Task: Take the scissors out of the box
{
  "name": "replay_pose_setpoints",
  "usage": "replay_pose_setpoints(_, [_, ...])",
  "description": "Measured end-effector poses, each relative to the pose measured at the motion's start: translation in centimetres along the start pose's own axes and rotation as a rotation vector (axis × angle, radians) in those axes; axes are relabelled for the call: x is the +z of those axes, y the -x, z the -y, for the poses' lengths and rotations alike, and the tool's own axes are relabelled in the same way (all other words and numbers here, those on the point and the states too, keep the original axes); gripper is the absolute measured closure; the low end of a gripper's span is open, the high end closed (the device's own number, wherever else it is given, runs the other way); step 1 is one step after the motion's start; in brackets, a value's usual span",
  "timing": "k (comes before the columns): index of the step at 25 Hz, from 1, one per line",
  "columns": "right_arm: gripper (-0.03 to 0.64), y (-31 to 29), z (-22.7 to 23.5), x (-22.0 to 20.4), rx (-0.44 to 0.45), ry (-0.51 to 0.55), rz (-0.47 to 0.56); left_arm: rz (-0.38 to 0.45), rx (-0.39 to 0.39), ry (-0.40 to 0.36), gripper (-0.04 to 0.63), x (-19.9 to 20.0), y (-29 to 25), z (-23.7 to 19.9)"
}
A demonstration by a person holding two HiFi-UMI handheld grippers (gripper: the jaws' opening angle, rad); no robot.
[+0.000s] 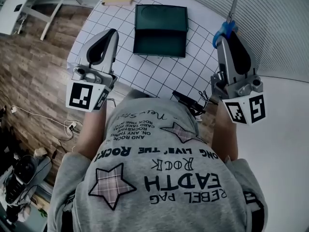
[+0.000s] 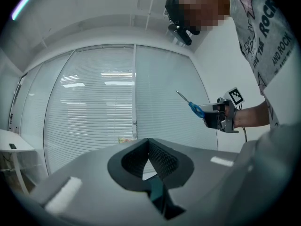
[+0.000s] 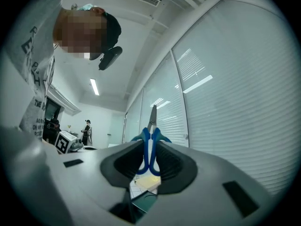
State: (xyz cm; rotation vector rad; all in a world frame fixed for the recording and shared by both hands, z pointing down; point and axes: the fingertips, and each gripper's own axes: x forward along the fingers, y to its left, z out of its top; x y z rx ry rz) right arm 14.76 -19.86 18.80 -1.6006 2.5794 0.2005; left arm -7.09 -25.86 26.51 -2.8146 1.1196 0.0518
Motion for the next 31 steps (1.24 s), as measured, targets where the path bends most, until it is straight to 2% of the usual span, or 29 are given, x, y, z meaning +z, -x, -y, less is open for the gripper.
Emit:
replay_pose_setpoints(12, [0.525, 0.3, 1.1, -0.4, -0.042, 0.02, -0.003, 0.031, 0.017, -0.012, 0.592, 1.6, -0.4, -0.6])
replay_pose_setpoints(31, [0.523, 1.0, 1.4, -0.8, -0.058, 0.005, -0.006, 0.025, 0.051, -0.007, 0.592, 1.6, 0.1, -0.7])
